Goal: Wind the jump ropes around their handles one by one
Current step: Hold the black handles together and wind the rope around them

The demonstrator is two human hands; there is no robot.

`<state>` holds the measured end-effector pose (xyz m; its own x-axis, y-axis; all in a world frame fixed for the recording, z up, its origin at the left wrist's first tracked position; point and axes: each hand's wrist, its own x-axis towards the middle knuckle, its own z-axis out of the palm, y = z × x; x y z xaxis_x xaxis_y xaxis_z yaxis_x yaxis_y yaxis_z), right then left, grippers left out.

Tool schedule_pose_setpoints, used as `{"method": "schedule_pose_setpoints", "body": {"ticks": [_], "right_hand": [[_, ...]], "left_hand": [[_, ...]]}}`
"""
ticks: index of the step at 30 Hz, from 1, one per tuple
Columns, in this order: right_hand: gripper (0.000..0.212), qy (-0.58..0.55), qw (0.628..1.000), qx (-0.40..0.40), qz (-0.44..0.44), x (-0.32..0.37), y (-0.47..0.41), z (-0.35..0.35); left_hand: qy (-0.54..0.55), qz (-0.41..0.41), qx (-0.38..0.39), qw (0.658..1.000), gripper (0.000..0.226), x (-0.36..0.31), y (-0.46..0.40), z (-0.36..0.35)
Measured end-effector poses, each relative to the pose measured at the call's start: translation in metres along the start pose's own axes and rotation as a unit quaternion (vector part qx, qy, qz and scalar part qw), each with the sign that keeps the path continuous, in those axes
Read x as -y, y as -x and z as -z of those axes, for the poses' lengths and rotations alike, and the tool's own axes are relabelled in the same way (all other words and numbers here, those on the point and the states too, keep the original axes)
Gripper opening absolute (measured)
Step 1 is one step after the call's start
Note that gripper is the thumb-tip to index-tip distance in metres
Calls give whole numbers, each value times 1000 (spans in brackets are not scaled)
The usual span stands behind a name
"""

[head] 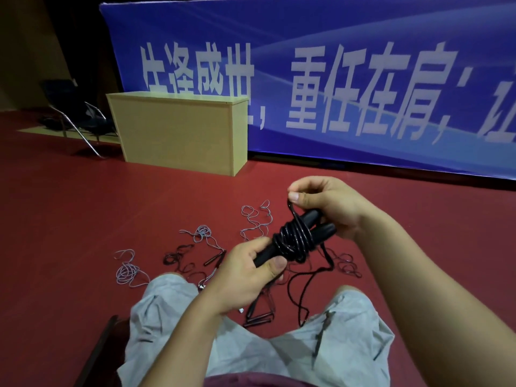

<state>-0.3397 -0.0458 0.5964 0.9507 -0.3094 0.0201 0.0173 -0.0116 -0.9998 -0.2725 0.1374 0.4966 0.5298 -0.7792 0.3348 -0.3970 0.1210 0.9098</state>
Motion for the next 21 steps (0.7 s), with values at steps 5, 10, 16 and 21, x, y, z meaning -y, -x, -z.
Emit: {"method": "schedule_pose_setpoints", "body": {"ticks": [5, 10, 16, 21], "right_hand": [[8, -95, 995, 8, -20, -18, -7, -4], [8, -104, 995, -10, -1, -40, -17, -18], [16, -77, 985, -150, 47, -81, -12, -40], [18, -71, 988, -132, 30, -106, 2, -43]], "left_hand": [[48, 14, -14, 999, 75, 1, 3, 0], [126, 27, -43, 991, 40, -1, 5, 0], [127, 47, -99, 986, 31, 2, 4, -8], [134, 55, -112, 983, 18, 2, 6, -14]]}}
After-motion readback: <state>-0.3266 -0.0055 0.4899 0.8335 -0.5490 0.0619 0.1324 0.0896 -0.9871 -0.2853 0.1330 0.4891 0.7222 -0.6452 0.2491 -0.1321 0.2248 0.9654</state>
